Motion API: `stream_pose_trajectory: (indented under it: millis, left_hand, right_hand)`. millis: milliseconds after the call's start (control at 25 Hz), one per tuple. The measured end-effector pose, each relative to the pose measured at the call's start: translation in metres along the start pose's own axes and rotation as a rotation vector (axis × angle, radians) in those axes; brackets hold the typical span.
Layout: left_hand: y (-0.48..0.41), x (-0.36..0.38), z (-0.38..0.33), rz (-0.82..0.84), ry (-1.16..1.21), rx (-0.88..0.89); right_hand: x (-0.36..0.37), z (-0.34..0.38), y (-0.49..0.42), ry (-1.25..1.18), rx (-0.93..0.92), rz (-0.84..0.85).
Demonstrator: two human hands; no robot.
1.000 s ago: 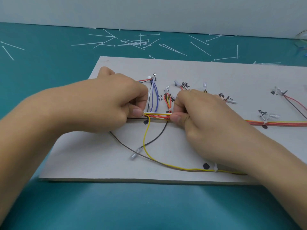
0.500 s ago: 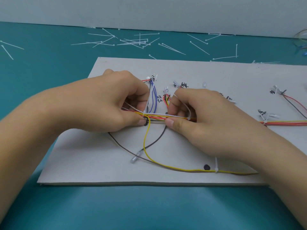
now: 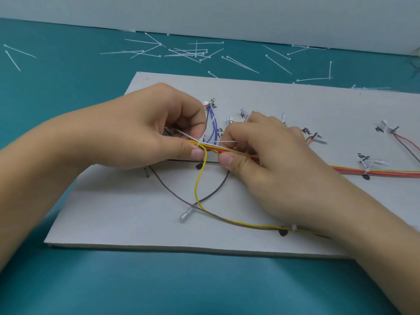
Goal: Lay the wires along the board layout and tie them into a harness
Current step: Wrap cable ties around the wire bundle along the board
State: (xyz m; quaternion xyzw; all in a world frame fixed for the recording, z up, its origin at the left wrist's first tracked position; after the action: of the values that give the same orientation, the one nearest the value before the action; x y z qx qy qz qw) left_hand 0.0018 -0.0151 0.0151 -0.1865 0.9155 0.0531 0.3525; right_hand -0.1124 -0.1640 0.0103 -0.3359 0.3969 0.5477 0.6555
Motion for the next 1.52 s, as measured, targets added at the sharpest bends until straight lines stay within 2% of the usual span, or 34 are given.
stream_pose_trajectory:
  millis: [120, 240, 440, 560, 680, 760, 840, 960, 1080, 1240, 1400, 1520]
  left_hand:
    - [-0.001, -0.001, 0.0, -0.014, -0.007, 0.021]
    - [-0.002, -0.006, -0.004, -0.106, -0.04, 0.065]
    - [-0.002, -0.014, -0.009, -0.19, -0.21, 0.075]
    - [-0.001, -0.009, -0.009, -0.193, -0.108, 0.068]
    - [-0.004, -0.016, -0.02, -0.325, -0.01, 0.148]
    - [-0.006, -0.021, -0.029, -0.409, -0.118, 0.25]
    - [-0.006, -0.024, -0.028, -0.45, -0.229, 0.274]
    - [-0.003, -0.028, -0.015, -0.45, -0.281, 0.225]
    - [0.0, -0.038, -0.004, -0.408, -0.258, 0.162]
    - [0.005, -0.049, 0.01, -0.37, -0.153, 0.097]
    - [0.005, -0.056, 0.017, -0.484, -0.051, 0.089]
    - [0.003, -0.06, 0.025, -0.534, -0.024, 0.036]
  right_hand:
    - [0.001, 0.0, 0.001, -0.008, -0.005, -0.023]
    - [-0.004, 0.0, 0.002, -0.071, -0.037, -0.116]
    - [-0.008, -0.001, -0.001, -0.076, -0.077, -0.16]
    - [-0.009, 0.001, -0.004, -0.072, -0.122, -0.199]
    - [-0.025, 0.002, -0.003, -0.172, -0.198, -0.348]
    - [-0.042, -0.002, -0.002, -0.243, -0.234, -0.461]
    - [-0.05, -0.009, -0.002, -0.246, -0.219, -0.448]
    - [-0.047, -0.022, -0.005, -0.18, -0.103, -0.335]
    - [-0.043, -0.032, -0.011, -0.154, -0.019, -0.336]
    - [-0.05, -0.037, -0.014, -0.201, -0.049, -0.436]
    - [-0.066, -0.039, -0.006, -0.308, -0.125, -0.63]
    - [-0.077, -0.042, -0.002, -0.38, -0.136, -0.679]
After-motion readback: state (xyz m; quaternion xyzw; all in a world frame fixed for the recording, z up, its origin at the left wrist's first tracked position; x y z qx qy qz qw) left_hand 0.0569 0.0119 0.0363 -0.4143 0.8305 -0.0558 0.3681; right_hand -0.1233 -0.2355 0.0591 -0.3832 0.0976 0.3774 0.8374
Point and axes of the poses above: each hand's wrist, its own y-axis away from the middle knuckle, its own x-axis out of the palm, z = x × y, the point moved 4 cm from there along -y, towards the middle knuckle, and after that the axes turned 6 degrees about x, right-handed, at the moved point
